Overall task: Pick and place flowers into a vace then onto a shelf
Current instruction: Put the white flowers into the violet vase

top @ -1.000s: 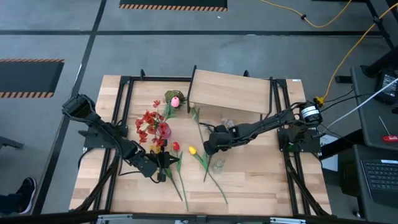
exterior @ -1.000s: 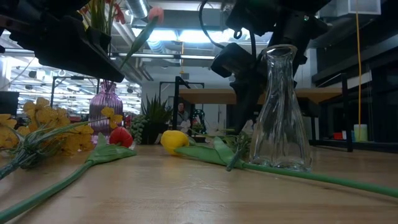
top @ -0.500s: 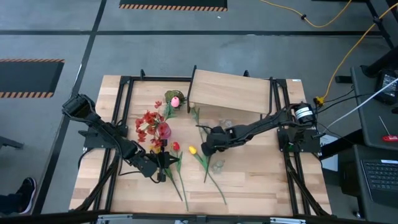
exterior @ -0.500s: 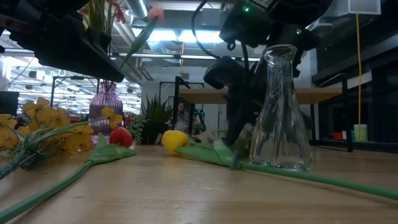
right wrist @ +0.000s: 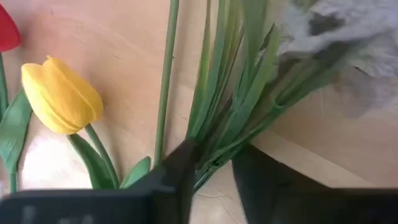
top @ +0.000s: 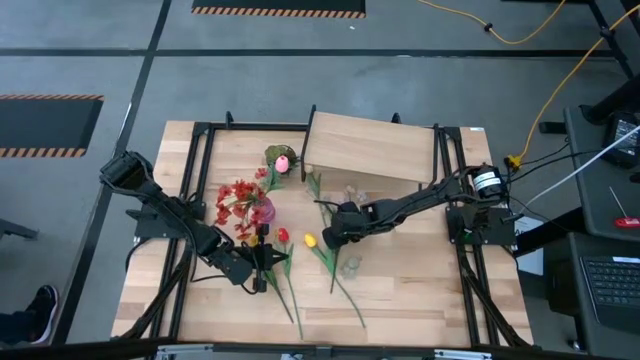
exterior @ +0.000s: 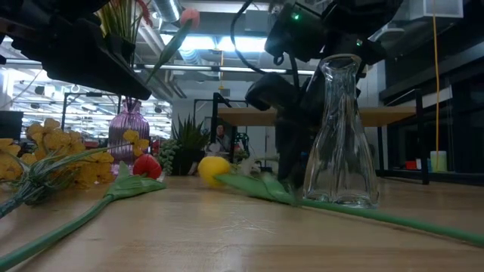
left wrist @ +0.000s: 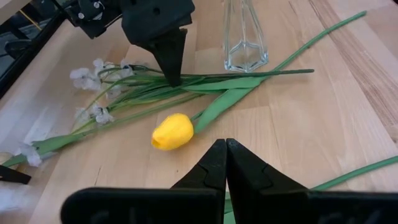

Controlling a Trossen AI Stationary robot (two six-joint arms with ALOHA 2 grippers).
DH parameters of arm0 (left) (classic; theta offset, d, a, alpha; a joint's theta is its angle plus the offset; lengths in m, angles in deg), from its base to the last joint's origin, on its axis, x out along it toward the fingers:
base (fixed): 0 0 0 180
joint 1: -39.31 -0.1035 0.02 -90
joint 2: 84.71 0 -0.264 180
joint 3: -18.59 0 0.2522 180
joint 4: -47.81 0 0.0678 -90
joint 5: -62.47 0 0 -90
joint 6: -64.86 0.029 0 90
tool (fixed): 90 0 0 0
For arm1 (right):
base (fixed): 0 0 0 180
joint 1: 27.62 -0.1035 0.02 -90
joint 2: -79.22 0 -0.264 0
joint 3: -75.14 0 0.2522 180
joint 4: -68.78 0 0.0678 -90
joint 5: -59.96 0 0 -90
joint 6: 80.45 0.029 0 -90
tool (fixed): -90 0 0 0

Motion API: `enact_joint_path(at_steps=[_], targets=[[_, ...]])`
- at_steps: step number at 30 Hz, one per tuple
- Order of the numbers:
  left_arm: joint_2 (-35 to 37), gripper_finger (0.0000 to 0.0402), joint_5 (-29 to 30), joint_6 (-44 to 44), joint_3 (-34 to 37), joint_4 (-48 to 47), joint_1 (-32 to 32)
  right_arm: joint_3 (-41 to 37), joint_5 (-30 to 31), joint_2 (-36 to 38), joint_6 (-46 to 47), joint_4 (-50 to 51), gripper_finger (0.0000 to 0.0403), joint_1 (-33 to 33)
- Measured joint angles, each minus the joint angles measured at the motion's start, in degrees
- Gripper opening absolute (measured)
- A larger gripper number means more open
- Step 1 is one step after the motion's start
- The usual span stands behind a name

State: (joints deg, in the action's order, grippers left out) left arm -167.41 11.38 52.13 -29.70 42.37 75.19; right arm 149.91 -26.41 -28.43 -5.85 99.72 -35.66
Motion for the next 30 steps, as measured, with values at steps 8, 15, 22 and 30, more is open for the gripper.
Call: enact_joint_path(at_steps=[8, 15, 22, 30], targets=[[0.0, 0.0002, 0.0, 0.0, 0.0, 0.0, 0.02, -0.04, 1.77, -0.03, -0.95, -0.05, 0.0013, 0.0], [0.0, 0.0007, 0.0, 0.82, 0.0, 0.0, 0.03, -0.09, 2.68, -0.03, -1.61, -1.15, 0.0006, -0.02], [0.0, 0.0001, 0.0, 1.81, 0.0, 0.12, 1.17, -0.15, 2.9, 3.48, -4.35, -1.54, 0.0004, 0.0], [0.07, 0.0007, -0.02, 3.2, 0.0, 1.07, 2.14, -0.13, 4.49, 10.65, -7.65, 0.1, 0.0002, 0.0]])
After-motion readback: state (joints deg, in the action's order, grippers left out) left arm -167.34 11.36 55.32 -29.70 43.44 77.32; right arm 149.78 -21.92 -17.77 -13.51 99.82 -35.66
